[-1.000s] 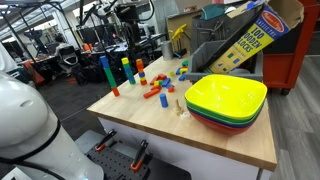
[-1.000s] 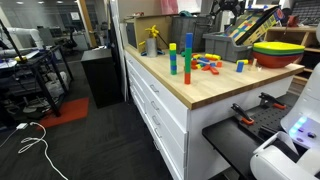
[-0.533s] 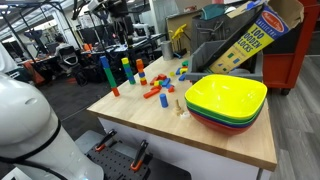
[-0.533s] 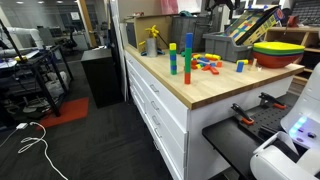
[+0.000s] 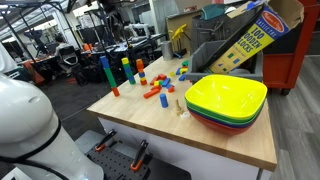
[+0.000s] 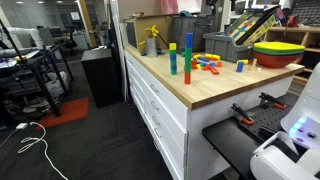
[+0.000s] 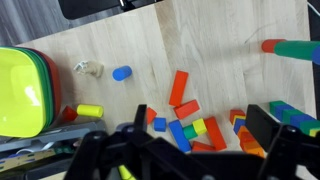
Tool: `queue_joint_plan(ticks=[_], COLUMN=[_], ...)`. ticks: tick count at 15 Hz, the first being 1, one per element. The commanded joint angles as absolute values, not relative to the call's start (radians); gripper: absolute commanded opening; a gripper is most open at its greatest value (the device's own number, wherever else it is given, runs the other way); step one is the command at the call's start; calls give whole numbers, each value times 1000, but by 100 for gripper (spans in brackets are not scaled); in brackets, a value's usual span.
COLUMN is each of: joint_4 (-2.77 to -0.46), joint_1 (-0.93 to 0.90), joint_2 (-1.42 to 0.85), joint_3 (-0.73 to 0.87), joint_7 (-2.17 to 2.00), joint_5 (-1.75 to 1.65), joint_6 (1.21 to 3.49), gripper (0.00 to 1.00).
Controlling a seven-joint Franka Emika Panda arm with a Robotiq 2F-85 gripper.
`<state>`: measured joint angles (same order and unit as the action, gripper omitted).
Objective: Move the stack's top block to the counter
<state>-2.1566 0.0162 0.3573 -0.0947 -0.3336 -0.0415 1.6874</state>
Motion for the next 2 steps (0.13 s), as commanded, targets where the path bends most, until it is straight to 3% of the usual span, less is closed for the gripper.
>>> queue_joint_plan(ticks=[1,2], joint_4=[-2153,-2153], joint_1=[12,13], joint_2=[356,356], joint_3=[-92,-92], joint_7=[-334,-334], joint_5=[-42,-43], joint_6=[1684,1684], gripper=[100,100])
